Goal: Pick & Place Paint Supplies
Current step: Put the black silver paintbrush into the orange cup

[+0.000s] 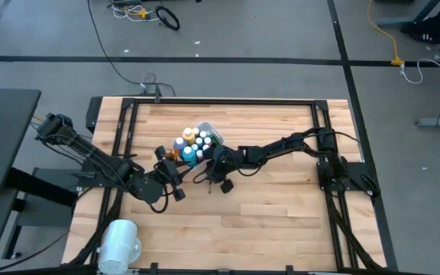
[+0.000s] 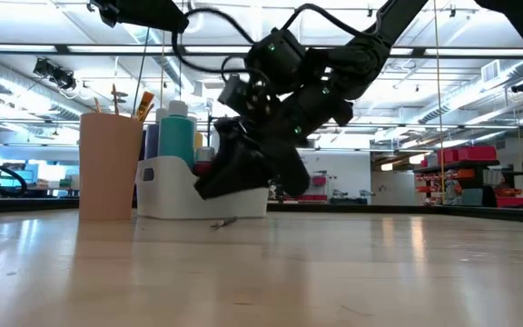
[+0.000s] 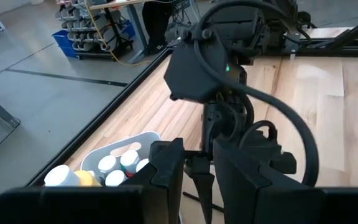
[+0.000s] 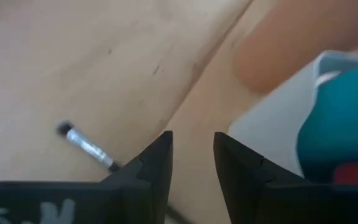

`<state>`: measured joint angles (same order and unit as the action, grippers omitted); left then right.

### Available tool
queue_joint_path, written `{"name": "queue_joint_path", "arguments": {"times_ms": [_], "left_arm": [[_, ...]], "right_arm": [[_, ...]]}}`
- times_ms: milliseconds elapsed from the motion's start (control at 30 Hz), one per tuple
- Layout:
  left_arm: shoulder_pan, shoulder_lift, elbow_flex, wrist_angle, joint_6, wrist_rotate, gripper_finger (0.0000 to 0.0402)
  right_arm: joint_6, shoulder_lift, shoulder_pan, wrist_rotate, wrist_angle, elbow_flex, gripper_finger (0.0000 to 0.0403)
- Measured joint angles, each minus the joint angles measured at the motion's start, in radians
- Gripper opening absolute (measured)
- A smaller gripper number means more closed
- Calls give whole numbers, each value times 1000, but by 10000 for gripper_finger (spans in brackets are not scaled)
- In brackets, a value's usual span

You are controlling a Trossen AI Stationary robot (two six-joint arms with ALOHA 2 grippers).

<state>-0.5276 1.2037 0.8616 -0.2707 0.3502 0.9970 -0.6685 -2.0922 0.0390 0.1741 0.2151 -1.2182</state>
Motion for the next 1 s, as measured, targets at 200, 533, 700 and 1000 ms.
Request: {"name": "queue_joint_path", "arguments": {"times_ms": [200,533,700,1000], "left_arm": [[0,0,0,0,5,-7,96],[0,0,0,0,8,-52,96],[0,0,0,0,4,-52,96],[0,0,0,-1,5,-52,96]], "right_arm": [[4,2,3,-20,-113,3,123],[85,5,-7,-29,-218,1,123],[189,5,-23,-45,-224,0,123],[434,22,-66,-136,-117,5,123]]}}
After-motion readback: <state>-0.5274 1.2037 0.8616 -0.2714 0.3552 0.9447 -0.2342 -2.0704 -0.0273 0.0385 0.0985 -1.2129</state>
